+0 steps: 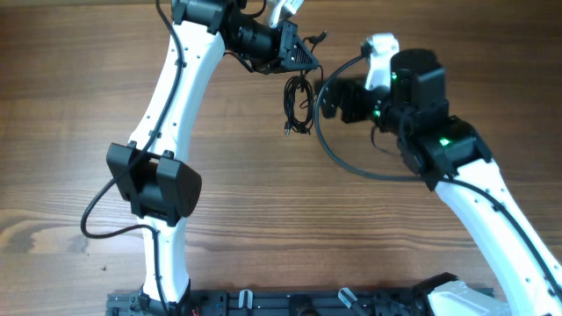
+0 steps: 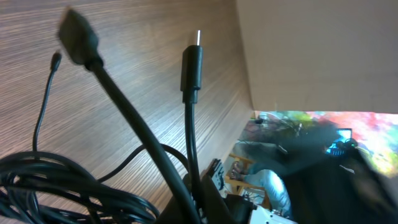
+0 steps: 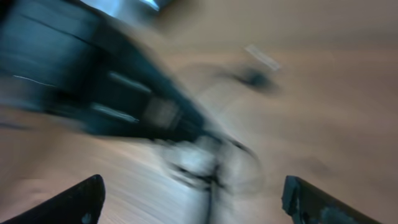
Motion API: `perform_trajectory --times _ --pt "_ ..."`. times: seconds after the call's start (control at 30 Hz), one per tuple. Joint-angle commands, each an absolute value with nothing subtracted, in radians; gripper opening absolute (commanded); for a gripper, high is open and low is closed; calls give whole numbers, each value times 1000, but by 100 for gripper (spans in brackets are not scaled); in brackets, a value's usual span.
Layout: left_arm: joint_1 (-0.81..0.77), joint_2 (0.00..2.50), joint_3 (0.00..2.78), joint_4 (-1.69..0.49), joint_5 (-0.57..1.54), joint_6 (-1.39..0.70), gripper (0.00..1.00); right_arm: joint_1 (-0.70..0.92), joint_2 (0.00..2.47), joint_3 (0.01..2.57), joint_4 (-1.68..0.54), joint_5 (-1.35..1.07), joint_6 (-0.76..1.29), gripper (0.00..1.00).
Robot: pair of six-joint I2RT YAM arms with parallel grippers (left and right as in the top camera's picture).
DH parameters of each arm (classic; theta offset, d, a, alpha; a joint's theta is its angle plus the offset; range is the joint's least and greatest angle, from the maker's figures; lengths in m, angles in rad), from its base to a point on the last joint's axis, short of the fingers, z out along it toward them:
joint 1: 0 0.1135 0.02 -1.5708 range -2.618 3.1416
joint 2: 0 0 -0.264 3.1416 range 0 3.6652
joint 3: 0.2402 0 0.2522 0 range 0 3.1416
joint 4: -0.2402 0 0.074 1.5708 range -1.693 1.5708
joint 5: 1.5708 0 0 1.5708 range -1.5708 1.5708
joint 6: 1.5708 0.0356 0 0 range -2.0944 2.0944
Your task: Untangle cables
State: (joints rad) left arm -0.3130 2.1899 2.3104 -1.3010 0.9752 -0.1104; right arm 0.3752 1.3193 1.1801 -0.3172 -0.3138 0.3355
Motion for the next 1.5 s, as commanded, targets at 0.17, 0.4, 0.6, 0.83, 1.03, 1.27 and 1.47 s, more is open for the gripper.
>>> perform_trajectory --times 0.17,0.4,0.6,0.83,1.03,1.27,1.47 --pt "-307 2180 2318 -1232 1266 -237 4 428 1334 1202 -189 -608 365 89" --pt "-217 2099 2318 -1104 1179 -349 4 414 1323 1230 -200 -555 336 96" --pt "-141 2022 2318 -1118 1102 -347 4 412 1322 1233 -220 -538 295 93" --pt "-147 1966 2318 -1141 1102 -353 4 422 1373 1232 -240 -524 268 90" --pt "-149 1948 2318 -1152 1102 -356 4 462 1423 1232 -199 -523 273 81" --pt "-149 1946 2318 -1175 1102 -352 4 497 1477 1232 -141 -515 311 64" --pt "-130 1930 2318 -1201 1064 -345 4 490 1480 1232 -131 -440 340 4"
